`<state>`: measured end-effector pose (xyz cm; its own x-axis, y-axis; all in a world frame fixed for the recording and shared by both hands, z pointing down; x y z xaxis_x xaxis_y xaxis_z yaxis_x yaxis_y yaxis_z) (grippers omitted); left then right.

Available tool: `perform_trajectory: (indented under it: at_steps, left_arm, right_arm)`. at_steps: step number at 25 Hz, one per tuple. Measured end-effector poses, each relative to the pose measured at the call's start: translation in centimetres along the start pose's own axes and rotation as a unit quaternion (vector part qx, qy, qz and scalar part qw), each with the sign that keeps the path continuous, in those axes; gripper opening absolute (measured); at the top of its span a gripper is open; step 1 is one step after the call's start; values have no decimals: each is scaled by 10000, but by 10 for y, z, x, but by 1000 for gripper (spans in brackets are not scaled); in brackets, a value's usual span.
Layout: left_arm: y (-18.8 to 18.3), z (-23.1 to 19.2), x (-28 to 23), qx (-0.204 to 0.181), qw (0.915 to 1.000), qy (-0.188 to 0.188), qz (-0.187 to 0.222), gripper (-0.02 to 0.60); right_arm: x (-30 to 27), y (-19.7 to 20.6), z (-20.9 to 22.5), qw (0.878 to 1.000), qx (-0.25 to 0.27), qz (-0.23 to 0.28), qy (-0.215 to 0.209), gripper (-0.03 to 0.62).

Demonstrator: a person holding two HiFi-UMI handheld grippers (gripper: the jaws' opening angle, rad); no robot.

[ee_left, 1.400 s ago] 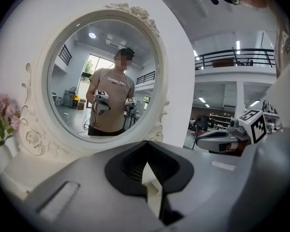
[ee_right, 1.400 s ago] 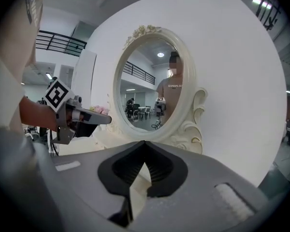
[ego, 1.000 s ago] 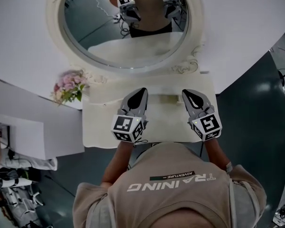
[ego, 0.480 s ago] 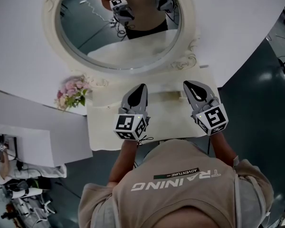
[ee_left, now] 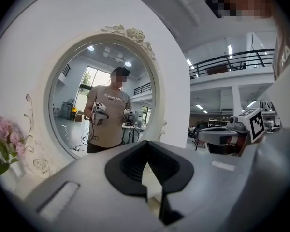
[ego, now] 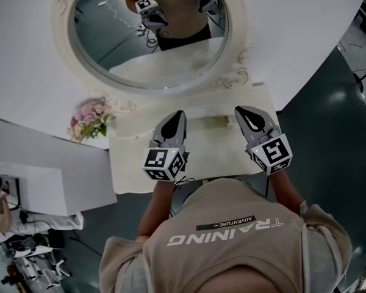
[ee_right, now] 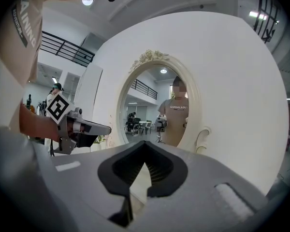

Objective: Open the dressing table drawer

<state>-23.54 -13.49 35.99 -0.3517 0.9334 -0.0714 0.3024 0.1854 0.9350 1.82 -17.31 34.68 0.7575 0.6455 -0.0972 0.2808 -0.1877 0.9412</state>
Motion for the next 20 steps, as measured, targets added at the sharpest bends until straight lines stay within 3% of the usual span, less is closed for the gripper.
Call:
perform_trajectory:
  at_steps: [20]
  left_arm:
    - [8,4,-9,-46,10000,42,33,18]
  right_arm:
    - [-13,-1,1,9994,-322,144,40,2]
Point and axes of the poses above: the fingertips, and each gripper's own axes: x backward along the fingers, z to its right, y out of its underside, the point moved 9 cm from there along x, backward along the fingers, and after that the axes turned 12 degrees about x, right-handed, at the moved point
